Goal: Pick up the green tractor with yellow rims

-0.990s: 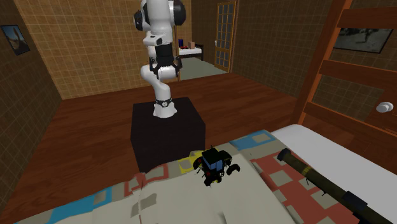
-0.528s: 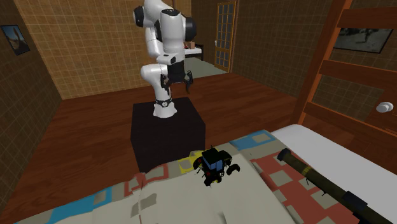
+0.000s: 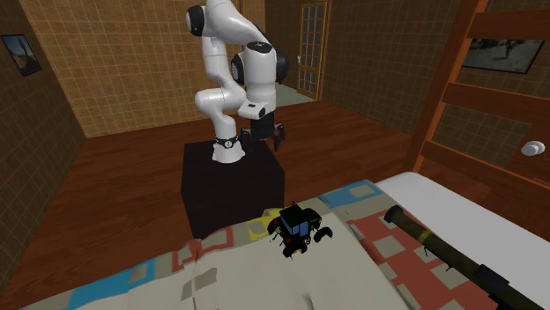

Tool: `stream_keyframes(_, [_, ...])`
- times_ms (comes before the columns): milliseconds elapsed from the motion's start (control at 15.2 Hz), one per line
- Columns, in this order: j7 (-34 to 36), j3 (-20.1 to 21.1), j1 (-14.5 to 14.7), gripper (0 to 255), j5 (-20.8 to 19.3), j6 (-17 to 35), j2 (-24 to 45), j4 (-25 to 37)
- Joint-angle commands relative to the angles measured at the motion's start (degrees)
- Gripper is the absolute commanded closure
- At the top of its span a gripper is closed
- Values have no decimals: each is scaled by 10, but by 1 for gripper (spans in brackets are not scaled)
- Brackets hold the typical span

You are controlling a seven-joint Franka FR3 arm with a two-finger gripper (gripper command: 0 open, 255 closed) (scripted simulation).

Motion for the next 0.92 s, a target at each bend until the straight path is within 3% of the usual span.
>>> stream_keyframes(0, [7,7,4,0,-1,26,38,14])
stream_keyframes(462, [31,23,20,0,-20,95,188,99])
stream_keyframes(858, [50,27,36,0,-40,125,301,185])
